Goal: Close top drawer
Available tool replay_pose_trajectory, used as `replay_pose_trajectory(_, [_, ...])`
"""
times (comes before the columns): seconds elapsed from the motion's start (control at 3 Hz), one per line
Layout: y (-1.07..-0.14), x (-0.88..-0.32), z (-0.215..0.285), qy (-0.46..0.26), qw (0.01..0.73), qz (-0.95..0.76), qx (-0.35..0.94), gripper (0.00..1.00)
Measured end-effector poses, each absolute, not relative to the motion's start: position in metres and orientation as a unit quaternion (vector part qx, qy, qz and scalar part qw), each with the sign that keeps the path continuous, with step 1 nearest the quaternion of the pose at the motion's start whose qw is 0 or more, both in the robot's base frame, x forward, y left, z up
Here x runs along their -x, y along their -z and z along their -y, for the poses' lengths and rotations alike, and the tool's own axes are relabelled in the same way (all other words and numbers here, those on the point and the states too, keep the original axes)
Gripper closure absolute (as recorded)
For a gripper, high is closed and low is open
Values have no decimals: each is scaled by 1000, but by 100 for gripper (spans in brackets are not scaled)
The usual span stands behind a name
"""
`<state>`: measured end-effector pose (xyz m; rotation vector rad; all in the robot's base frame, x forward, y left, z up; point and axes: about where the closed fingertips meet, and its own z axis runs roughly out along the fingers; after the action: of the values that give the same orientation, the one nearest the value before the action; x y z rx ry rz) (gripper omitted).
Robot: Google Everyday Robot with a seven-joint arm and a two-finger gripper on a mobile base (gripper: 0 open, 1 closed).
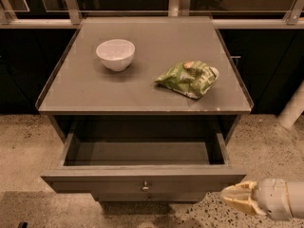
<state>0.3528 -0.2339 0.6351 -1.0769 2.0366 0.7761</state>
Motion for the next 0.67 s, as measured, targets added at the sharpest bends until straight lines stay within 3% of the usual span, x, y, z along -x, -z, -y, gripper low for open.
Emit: replay_pose_trajectory(0.67, [-634,-385,234,-293,349,-779,431,100])
